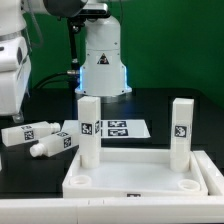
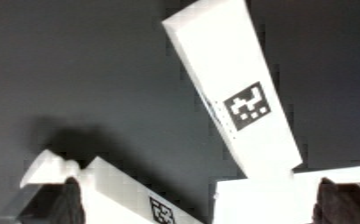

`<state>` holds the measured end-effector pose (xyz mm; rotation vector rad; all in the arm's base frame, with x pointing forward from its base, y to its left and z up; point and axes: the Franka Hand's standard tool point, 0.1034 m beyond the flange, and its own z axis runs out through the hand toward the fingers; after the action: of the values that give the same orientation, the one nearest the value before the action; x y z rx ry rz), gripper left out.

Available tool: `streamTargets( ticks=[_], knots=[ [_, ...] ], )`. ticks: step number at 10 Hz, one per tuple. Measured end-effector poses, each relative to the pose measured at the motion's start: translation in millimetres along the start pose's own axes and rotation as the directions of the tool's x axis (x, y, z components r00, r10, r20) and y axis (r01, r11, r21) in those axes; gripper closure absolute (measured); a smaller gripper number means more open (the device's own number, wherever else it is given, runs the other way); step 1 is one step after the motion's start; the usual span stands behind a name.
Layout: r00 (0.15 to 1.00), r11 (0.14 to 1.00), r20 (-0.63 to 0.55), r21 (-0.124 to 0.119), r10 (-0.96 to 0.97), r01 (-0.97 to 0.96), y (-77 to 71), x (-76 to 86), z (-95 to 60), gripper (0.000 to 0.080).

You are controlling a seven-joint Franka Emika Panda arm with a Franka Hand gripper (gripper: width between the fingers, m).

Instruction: Assemble desk

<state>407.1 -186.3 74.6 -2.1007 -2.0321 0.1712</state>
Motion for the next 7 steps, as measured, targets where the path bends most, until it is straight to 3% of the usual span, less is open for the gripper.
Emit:
streamTargets(
  ticks=[2,4,6,7],
  knots=[
    [0.987,0.987,-0.002,0.001,0.163,-0.163,0.3,0.4,1.1,0.0151],
    [0.925,0.924,-0.001,-0.013,0.381,-0.381,14.5,7.3,-3.4,0.0151],
    [0.786,0.785,-0.014,-0.026,0.618,-0.618,26.1,14.2,-8.0,0.0151],
    [0.641,0.641,-0.041,-0.016,0.766,-0.767,25.1,13.7,-7.3,0.0151]
  ],
)
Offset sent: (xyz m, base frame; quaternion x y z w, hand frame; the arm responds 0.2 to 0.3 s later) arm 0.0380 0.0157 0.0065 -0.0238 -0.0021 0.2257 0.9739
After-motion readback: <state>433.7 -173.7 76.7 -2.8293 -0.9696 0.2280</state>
